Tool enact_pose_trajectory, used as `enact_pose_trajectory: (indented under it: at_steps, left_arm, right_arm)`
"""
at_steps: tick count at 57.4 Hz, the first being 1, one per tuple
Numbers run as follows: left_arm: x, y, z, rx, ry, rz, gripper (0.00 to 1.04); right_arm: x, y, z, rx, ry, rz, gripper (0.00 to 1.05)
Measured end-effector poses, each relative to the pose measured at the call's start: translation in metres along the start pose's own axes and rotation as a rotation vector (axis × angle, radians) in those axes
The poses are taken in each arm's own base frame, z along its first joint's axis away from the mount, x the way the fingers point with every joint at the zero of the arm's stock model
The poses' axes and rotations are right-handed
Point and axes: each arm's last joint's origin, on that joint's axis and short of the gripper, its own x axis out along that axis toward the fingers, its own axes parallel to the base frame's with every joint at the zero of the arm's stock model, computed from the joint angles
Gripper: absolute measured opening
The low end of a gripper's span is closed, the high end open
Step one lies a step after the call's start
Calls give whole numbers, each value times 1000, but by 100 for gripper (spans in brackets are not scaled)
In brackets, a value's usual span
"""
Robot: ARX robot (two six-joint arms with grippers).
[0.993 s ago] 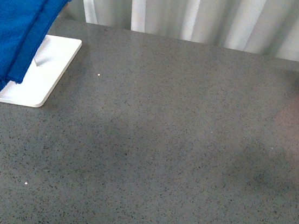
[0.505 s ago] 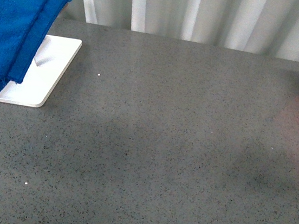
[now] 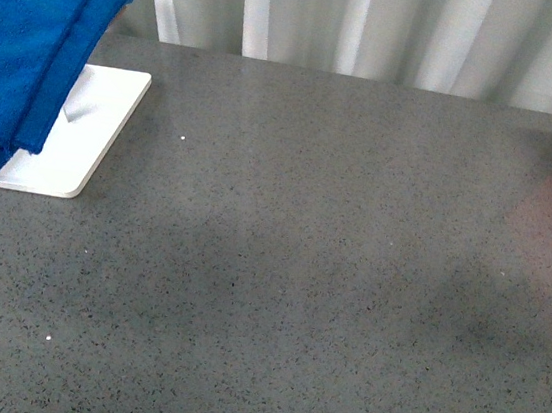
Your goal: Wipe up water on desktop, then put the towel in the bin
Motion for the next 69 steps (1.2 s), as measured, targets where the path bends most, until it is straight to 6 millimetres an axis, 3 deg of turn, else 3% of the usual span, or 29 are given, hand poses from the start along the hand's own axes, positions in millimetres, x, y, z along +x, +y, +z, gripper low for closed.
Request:
enact_pose_trajectory:
  at_steps: [10, 19, 25, 30, 42, 48, 51, 59, 69]
  left_arm:
    - [7, -1, -3, -6, 273, 69, 98]
    - [41, -7, 41, 31, 126, 18, 98]
    - [91, -15, 75, 56, 80, -76, 98]
    - [135, -23, 86, 84, 139, -112, 98]
    - [261, -52, 87, 219, 384, -166, 98]
    - [302, -58, 82, 261, 460, -133, 98]
    - [333, -57, 80, 281, 486, -77, 98]
    - [375, -31, 77, 266, 532, 78, 98]
    - [391, -5, 66, 257, 561, 180, 98]
  right_arm:
    - [0, 0, 0, 0, 0, 0, 98]
    - [0, 0, 0, 0, 0, 0, 98]
    - [0, 0, 0, 0, 0, 0, 98]
    - [0, 0, 0, 0, 0, 0, 98]
    - [0, 0, 0, 0, 0, 0, 98]
    - [0, 0, 0, 0, 0, 0, 98]
    - [0, 0, 0, 0, 0, 0, 98]
    - [0, 0, 0, 0, 0, 0, 98]
    - [0, 0, 0, 0, 0, 0, 98]
